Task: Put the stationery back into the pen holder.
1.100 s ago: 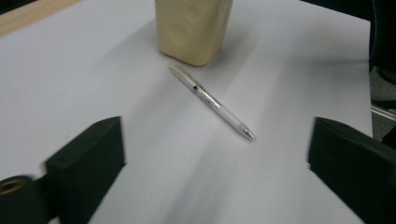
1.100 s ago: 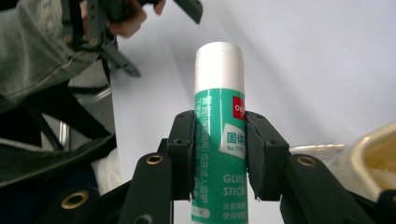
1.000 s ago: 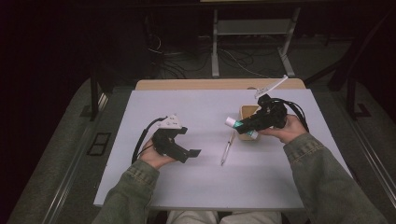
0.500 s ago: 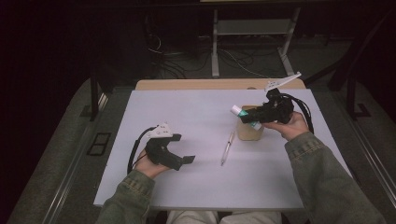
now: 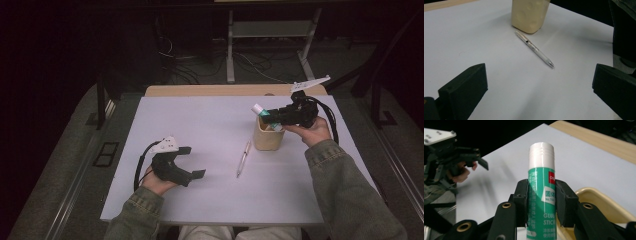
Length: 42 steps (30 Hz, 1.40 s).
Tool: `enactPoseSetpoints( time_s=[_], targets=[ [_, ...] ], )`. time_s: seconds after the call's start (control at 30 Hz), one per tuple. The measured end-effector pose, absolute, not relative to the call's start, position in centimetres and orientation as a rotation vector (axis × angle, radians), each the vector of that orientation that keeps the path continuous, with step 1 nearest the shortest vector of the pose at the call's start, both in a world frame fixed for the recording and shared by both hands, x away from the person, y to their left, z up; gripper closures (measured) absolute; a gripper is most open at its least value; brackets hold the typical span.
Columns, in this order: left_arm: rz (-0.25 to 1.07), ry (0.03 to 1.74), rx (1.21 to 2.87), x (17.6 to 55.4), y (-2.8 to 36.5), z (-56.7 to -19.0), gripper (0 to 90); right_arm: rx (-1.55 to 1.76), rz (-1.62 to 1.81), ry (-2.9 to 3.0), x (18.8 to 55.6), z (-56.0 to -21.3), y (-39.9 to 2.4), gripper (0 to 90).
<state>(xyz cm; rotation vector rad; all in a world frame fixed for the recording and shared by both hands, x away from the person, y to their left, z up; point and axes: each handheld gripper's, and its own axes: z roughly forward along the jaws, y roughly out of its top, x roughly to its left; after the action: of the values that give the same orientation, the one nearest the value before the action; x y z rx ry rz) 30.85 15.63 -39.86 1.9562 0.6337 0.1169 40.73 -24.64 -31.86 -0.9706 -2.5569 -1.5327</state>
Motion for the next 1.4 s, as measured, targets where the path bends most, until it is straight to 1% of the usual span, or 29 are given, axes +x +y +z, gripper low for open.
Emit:
enactPoseSetpoints(
  time_s=[0.4,0.7,0.9,1.4],
  targets=[
    [0.121,0.644,1.929,30.6,16.1,-40.4,0.0,-1.063,-1.698,-2.548,41.5,-32.7,-25.5,64.8],
    [0.176,0.650,1.896,30.4,16.4,-40.7,0.0,-1.114,-1.791,-2.503,42.2,-34.6,-25.8,64.8],
    [0.184,0.673,1.885,30.4,16.7,-41.0,0.0,-1.141,-1.848,-2.474,42.5,-35.6,-25.9,64.8],
    [0.160,0.698,1.866,30.0,16.1,-41.6,0.0,-1.195,-1.906,-2.472,42.3,-37.6,-26.1,64.8]
  ],
)
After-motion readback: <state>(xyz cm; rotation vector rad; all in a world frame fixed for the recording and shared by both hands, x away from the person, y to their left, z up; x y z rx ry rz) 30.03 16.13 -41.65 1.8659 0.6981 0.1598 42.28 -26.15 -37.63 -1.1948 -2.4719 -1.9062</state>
